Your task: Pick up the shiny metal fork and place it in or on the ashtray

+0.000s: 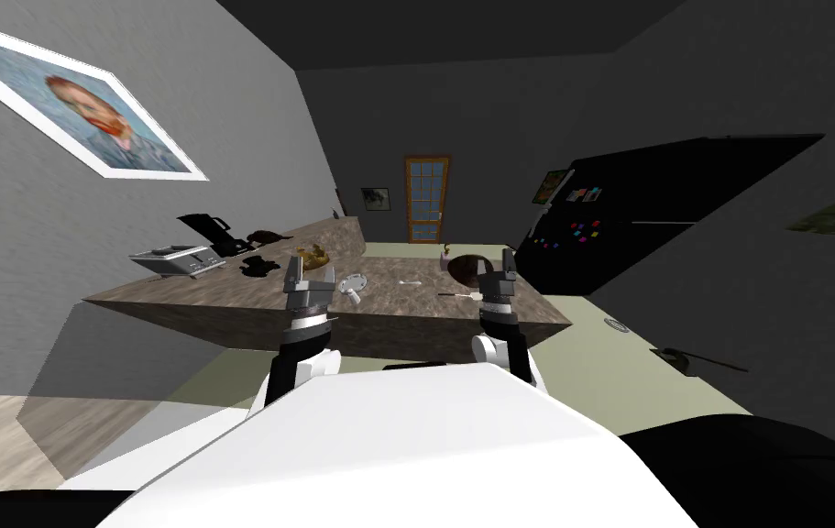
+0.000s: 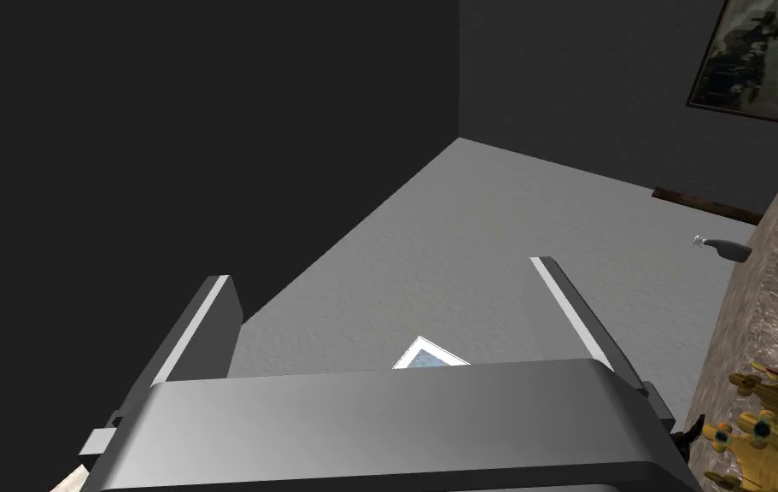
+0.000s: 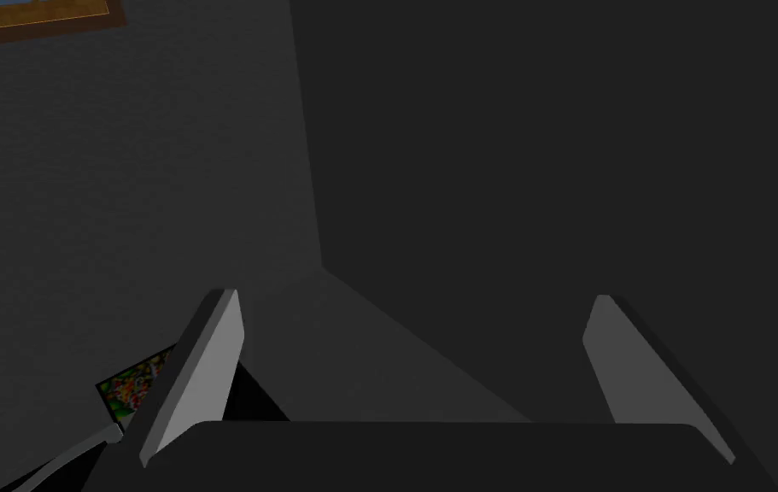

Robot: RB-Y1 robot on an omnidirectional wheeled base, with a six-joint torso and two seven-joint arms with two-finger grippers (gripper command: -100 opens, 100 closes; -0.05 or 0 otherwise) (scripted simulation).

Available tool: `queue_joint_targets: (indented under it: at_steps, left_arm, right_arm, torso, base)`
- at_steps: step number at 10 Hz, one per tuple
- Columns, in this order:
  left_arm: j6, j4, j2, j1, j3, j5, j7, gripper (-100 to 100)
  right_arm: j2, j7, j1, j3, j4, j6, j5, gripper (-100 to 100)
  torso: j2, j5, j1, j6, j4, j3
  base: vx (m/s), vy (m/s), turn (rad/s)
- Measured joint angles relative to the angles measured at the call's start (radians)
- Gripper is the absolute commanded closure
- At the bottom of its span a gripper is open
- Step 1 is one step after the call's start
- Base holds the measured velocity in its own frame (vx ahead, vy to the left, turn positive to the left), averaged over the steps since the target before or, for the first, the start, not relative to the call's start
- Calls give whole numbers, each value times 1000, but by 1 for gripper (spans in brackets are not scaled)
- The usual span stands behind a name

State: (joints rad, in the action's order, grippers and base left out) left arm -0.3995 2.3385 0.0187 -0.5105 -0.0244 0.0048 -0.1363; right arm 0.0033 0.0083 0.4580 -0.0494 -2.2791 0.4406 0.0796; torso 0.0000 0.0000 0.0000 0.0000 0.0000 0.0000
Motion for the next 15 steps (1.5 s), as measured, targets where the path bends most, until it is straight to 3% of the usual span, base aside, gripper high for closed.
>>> queue_joint_targets:
  at_steps: [3, 5, 15]
  left_arm:
    - [68, -39, 63, 62, 50, -18, 11, -100]
    - [123, -72, 85, 109, 90, -39, 24, -100]
    - [361, -211, 112, 303, 248, -112, 68, -100]
  right_arm:
    - [0, 0, 0, 0, 0, 0, 0, 0]
    - [0, 0, 0, 0, 0, 0, 0, 0]
    - [0, 0, 0, 0, 0, 0, 0, 0]
  torso:
    - [3, 0, 0, 0, 1, 2]
    - [3, 0, -1, 0, 1, 2]
    - [2, 0, 0, 0, 0, 1]
  base:
    - [-49, -10, -109]
    - [-49, -11, -88]
    - [-32, -9, -94]
